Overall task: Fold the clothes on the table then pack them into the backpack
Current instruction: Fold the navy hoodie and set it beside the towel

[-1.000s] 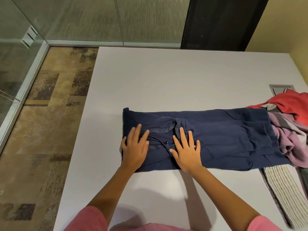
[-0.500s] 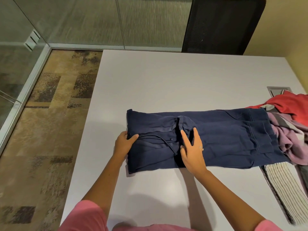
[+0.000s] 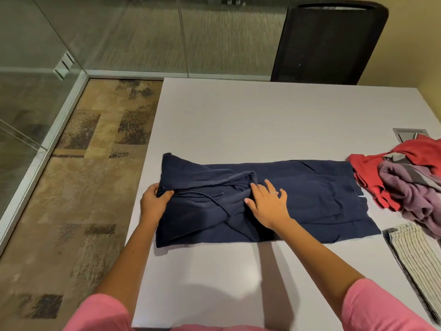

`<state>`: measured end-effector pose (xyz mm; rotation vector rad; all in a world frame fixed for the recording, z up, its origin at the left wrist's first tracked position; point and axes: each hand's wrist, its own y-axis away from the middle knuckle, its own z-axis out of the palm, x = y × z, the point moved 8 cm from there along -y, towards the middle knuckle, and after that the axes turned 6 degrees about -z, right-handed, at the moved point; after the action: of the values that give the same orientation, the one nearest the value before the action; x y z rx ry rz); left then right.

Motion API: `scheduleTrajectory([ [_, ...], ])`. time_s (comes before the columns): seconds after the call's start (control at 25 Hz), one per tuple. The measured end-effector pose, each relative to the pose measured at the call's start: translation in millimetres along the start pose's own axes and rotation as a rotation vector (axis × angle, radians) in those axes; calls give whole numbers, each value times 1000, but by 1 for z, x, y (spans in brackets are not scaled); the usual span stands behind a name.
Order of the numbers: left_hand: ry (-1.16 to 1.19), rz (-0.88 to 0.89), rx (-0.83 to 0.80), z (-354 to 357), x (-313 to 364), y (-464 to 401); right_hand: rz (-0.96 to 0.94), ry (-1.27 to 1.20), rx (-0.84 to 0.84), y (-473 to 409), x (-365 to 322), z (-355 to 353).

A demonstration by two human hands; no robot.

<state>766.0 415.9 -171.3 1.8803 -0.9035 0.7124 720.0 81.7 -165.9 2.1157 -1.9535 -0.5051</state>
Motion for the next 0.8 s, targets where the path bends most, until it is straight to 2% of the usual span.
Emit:
scheduleTrajectory([
  [0.16,-9,34,17,-11,8,-2,37,-13,-38,3,1,8],
  [0.24,-9,42,16,-10,13,-2,65,-117,-23,4,8,13],
  [0.32,-12,35,13,-7,16,0,154,-436,114,6,19,9],
  [0.4,-23,29,13,-7,14,2,271,-812,332,13,28,-5],
  [0.44,-27,27,15,-7,13,3,321,-945,359,13,29,-9],
  [0.6,-29,14,18,-8,11,7,409,-1288,60,-12,2,1],
  [0.64,-28,11,21,-8,12,7,424,-1325,57,-18,-1,3],
  [0.8,-24,3,33,-10,12,9,491,-1310,346,-17,15,-16],
])
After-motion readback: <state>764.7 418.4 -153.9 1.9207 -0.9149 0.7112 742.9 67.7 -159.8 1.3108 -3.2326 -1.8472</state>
